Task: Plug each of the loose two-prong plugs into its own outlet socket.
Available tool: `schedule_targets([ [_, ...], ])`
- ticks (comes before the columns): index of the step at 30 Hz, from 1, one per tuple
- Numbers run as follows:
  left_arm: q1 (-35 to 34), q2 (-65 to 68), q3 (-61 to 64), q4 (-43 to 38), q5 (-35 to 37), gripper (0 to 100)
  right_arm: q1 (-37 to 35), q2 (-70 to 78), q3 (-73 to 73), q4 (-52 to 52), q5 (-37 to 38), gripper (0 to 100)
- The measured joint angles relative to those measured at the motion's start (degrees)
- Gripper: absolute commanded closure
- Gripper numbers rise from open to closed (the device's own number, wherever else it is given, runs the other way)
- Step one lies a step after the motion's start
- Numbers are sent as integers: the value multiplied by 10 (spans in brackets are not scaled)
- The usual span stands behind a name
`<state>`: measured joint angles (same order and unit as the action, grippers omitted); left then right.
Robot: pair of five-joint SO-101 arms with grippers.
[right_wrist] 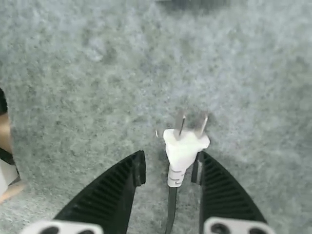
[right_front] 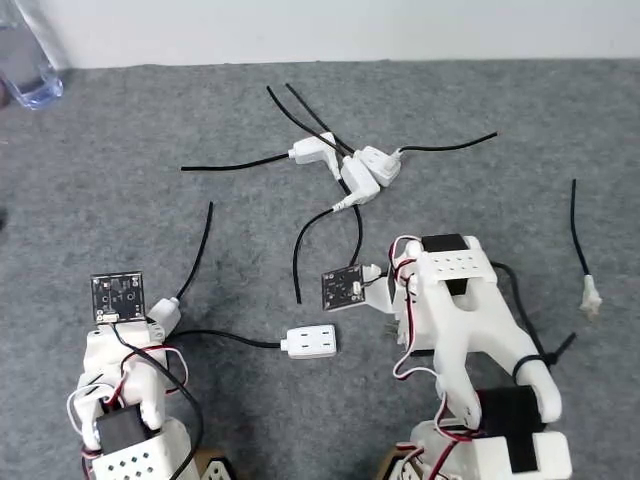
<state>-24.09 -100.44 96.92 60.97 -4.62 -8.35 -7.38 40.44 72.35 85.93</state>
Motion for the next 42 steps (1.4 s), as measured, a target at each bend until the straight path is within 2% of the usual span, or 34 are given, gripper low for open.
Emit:
schedule_targets([
  [22,0,0,0,0,0,987,-10,1,3,-26,-11,833],
  [28,0,0,0,0,0,987,-37,15,32,-53,-17,833],
  [42,0,0,0,0,0,987,-32,44,19,-64,-18,828],
])
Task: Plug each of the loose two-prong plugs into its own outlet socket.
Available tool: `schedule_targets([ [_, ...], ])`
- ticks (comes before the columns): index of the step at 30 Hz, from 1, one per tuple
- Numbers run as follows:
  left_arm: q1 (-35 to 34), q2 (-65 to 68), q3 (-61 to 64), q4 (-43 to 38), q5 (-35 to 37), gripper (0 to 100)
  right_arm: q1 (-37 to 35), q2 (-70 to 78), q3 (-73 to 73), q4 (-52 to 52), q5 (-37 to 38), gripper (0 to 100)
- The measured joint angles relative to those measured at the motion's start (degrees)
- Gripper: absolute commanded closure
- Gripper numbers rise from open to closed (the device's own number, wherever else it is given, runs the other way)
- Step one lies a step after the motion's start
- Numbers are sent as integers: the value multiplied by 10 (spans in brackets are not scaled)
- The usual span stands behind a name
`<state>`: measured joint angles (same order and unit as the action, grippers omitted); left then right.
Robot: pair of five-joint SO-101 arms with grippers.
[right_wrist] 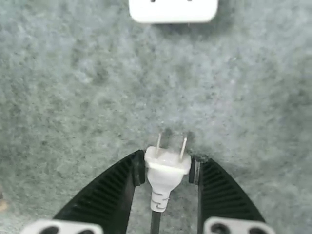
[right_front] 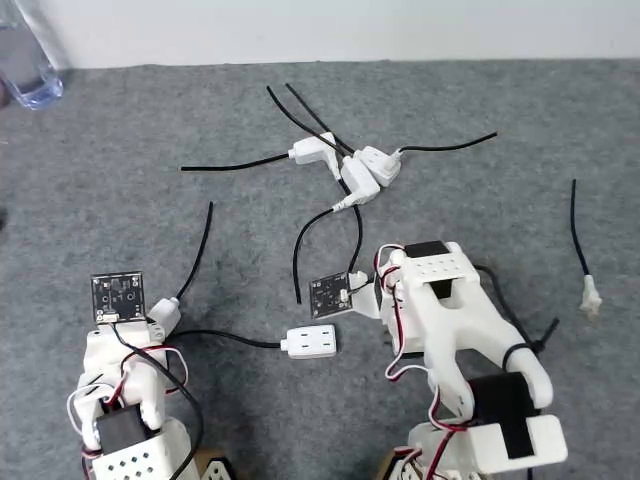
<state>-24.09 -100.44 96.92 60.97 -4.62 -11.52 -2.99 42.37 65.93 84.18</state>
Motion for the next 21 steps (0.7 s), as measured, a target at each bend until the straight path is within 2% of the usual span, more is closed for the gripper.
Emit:
schedule_targets([
  [6,0,0,0,0,0,987,1,-13,1,18,0,769],
  [21,0,0,0,0,0,987,1,-14,1,26,0,767],
])
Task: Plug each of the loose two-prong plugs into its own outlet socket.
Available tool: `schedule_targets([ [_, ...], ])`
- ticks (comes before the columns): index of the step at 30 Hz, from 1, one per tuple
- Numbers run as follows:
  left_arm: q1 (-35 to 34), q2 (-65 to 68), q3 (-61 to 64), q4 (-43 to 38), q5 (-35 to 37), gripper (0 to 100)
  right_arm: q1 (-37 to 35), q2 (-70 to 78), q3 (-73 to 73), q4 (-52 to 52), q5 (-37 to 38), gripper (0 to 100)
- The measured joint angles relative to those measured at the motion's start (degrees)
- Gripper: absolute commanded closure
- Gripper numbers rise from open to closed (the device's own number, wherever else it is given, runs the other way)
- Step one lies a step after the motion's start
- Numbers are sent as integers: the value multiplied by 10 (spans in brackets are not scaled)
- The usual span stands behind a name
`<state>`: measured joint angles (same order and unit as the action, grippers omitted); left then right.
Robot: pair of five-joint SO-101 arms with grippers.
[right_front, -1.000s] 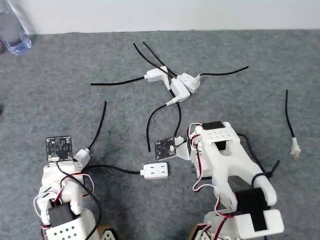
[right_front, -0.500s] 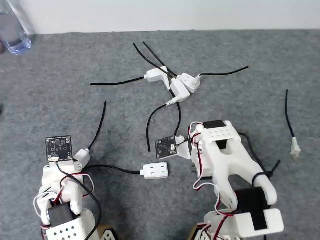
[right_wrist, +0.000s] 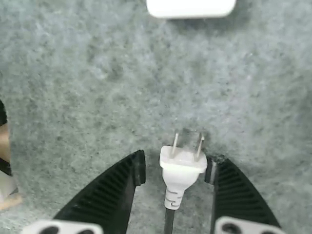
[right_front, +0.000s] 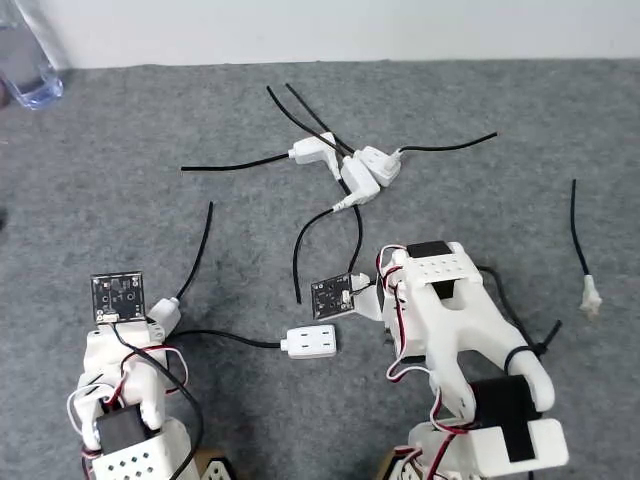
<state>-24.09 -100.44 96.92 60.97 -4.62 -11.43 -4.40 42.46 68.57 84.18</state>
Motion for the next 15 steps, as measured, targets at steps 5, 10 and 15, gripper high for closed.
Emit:
schedule_targets([
  [5,0,0,0,0,0,987,17,0,-8,-1,1,768],
  [10,0,0,0,0,0,987,41,0,-21,-2,0,768],
  [15,0,0,0,0,0,987,43,0,-21,-2,0,768],
])
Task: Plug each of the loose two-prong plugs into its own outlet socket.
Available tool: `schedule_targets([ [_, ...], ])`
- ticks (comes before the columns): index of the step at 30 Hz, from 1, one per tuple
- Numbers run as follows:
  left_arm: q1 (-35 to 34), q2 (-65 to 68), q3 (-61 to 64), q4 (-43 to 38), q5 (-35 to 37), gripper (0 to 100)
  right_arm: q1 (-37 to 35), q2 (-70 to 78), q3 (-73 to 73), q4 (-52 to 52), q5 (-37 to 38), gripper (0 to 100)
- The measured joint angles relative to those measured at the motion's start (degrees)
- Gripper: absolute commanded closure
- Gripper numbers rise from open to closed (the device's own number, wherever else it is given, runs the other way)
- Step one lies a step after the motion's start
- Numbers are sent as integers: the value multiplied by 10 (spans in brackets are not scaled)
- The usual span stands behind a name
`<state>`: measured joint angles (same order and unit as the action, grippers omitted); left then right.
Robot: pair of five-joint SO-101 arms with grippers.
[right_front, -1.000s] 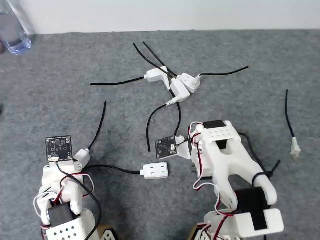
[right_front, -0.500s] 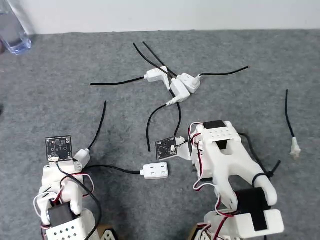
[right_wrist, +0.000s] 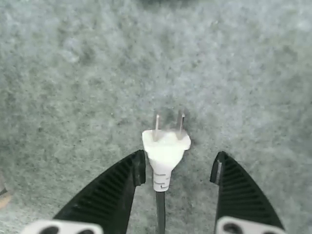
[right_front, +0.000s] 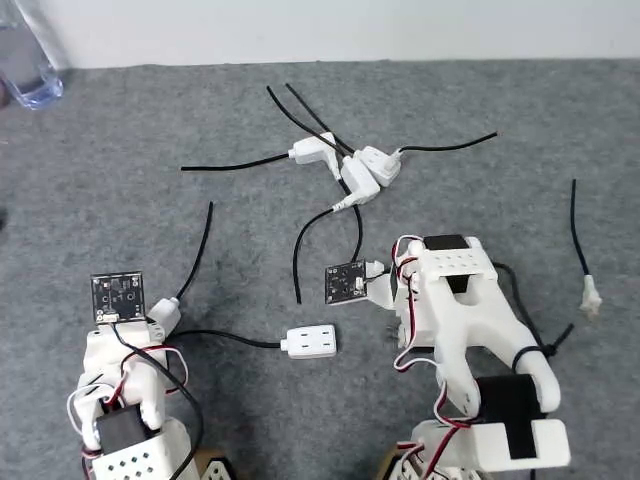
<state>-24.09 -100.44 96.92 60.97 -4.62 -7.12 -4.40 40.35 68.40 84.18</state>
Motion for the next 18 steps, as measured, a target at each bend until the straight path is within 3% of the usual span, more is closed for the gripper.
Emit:
schedule_targets([
  [18,0,0,0,0,0,987,-14,0,8,-1,0,769],
])
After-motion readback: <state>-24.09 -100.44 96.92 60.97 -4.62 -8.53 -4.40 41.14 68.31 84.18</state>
